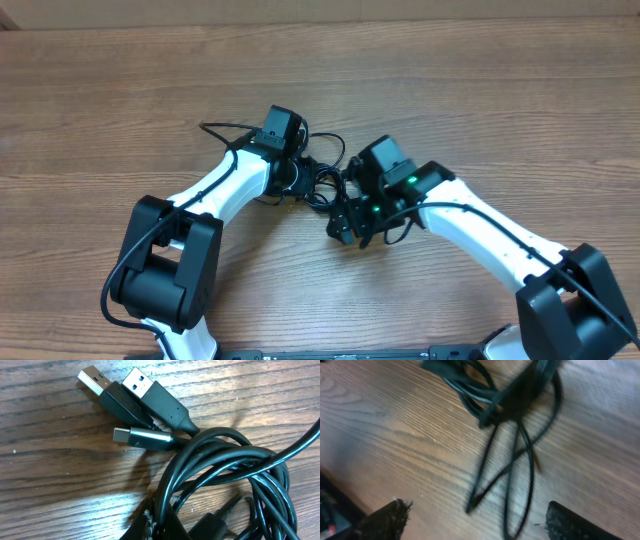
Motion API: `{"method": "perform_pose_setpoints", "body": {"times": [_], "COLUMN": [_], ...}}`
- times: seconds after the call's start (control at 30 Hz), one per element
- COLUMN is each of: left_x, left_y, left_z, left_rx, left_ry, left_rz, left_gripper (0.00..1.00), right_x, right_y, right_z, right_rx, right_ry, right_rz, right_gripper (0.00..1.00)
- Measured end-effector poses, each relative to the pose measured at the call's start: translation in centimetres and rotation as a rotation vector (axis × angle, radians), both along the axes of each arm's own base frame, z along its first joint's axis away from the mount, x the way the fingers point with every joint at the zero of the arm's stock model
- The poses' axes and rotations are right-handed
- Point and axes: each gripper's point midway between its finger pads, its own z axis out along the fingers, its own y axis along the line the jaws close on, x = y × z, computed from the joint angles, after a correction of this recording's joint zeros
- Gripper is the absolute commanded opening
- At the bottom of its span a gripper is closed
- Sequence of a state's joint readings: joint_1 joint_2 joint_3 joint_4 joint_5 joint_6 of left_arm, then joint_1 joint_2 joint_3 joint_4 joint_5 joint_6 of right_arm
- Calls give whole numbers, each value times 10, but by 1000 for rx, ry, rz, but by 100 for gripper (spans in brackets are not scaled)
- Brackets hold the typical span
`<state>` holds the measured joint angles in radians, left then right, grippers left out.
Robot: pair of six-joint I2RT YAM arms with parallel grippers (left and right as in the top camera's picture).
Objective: Untangle cables
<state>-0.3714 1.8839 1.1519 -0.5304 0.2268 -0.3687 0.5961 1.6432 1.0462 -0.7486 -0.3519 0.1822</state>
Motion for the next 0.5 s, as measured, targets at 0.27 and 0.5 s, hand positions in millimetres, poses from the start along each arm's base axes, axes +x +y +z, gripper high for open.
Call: {"method": "perform_pose_setpoints", "body": {"times": [0.27, 0.5], "left_x": [2, 6], "left_y": [3, 12], "left_z": [0, 1], "left_rx": [-6, -14], "left_ry": [3, 3], "left_rz": [13, 33], "left_gripper": [4, 4], "right_x": [7, -2], "right_y": [25, 12], "right_z": [-4, -23], "right_rx": [-4, -83], "right_ry": [-93, 0], "right_rz": [13, -58], "right_gripper": [37, 4]}}
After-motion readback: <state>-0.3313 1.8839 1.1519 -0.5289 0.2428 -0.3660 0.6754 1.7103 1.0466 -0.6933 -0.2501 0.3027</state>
